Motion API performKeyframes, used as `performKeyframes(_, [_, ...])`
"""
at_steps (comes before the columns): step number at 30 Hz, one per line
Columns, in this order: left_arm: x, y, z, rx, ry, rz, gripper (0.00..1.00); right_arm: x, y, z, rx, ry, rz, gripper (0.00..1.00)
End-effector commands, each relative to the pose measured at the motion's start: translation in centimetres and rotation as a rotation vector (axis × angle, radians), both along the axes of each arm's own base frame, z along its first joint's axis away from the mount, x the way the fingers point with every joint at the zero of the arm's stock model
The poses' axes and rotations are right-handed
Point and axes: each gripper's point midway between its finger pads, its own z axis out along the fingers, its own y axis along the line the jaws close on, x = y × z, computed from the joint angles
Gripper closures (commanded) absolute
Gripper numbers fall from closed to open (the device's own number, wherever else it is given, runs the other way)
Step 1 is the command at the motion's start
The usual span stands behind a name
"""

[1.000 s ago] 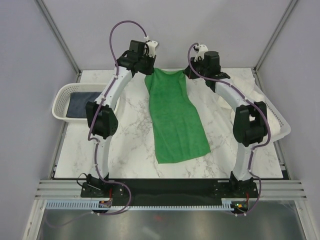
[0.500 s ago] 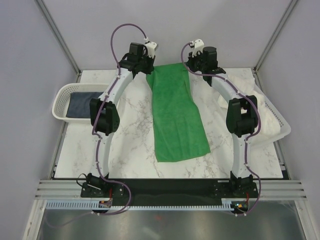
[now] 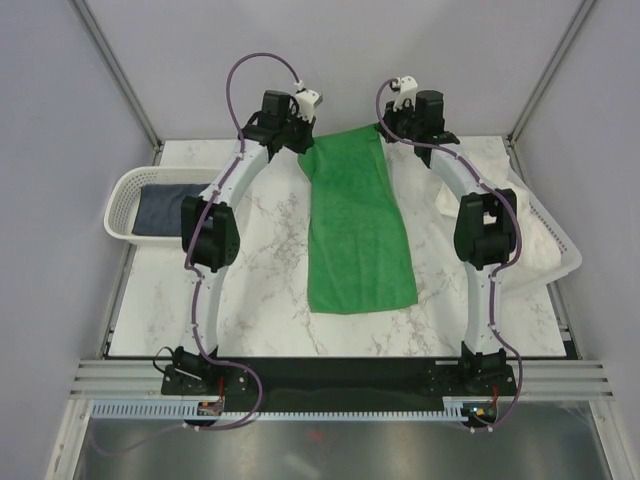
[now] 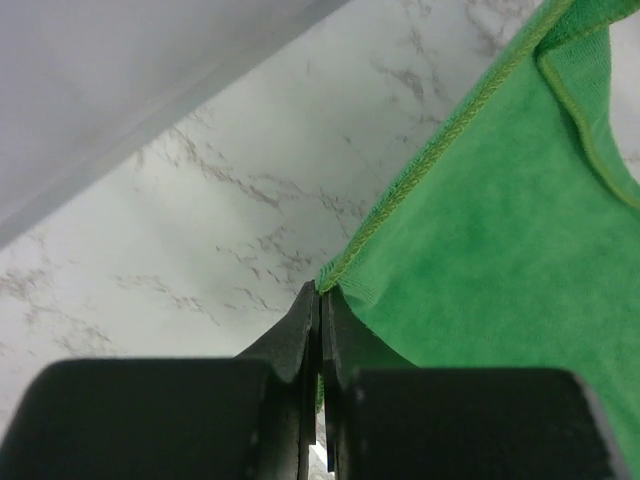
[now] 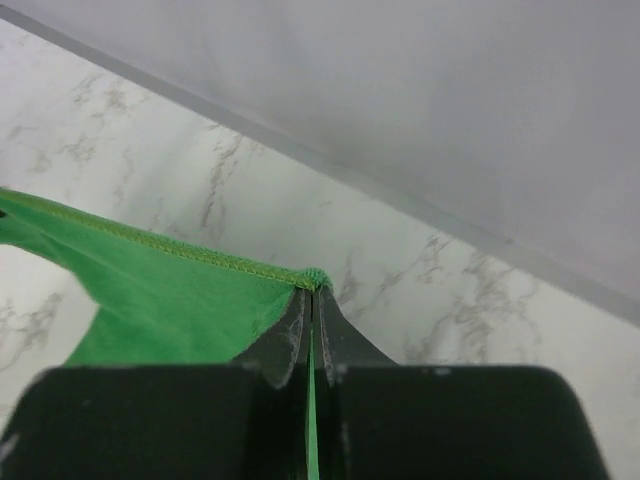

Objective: Fold and stack the towels
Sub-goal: Flatten out the crumpled towel

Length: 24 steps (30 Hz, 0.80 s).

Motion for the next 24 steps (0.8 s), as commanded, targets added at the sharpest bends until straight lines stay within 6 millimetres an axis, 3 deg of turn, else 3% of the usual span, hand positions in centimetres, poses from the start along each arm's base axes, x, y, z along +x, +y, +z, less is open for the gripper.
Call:
performKeyframes(1, [-1.1,0.2,-0.7,-0.056,0.072,0.072,0.98,-3.1,2.0,-4.3,0.205,0.245,0.026,1.00])
performKeyframes(2, [-1.7,0.6,-2.6,-0.045,0.120,0.096,0.98,-3.6,2.2,-5.0,0.227,0.284,0.025,1.00])
performKeyframes(5, [-3.1,0.7,-5.2,-0.060,0.217,0.125,0.98,-5.6,3.5,-7.7,0.263,0.400,0.029,1.00])
performKeyframes(7, [-3.8,0.8,-6.5,-0.051,0.271,0.127,0.98,-6.4,4.2,-8.7,0.265,0.457,0.036,1.00])
performKeyframes(9, [-3.6,0.6,-7.5,-0.051,0.300,0.119,0.98,-6.4,3.5,-10.6,0.256,0.508,-0.003,1.00])
performKeyframes(10, [-3.6,0.5,-7.8,-0.052,0.311,0.112,0.98,-5.7,3.3,-10.3,0.257,0.496,-0.026,1.00])
performKeyframes(11, [-3.0,0.0,-7.0,-0.071,0.292,0.097,0.98,-5.4,3.1,-11.2,0.252,0.508,-0.043,1.00])
performKeyframes(12, [-2.7,-0.3,-8.0,-0.073,0.299,0.093,0.98,-4.6,3.0,-10.7,0.257,0.484,-0.053,1.00])
performKeyframes(13, [-2.1,-0.4,-7.8,-0.096,0.295,0.107,0.98,-4.1,3.1,-11.4,0.267,0.486,-0.062,0.97])
performKeyframes(14, [-1.4,-0.7,-8.2,-0.110,0.293,0.117,0.98,-3.1,3.2,-10.5,0.279,0.451,-0.067,0.93])
performKeyframes(16, [-0.7,-1.1,-8.3,-0.135,0.286,0.118,0.98,-2.4,3.2,-12.3,0.282,0.472,-0.091,0.89])
performKeyframes(17, [-0.1,-1.4,-7.8,-0.156,0.273,0.122,0.97,-2.1,3.3,-12.5,0.280,0.468,-0.098,0.87])
performKeyframes(20, [0.7,-1.4,-8.9,-0.184,0.285,0.136,0.96,-1.7,2.9,-13.2,0.266,0.449,-0.136,0.73])
performKeyframes(24, [1.3,-0.7,-10.0,-0.209,0.303,0.159,0.96,-1.8,3.2,-12.3,0.297,0.422,-0.143,0.63])
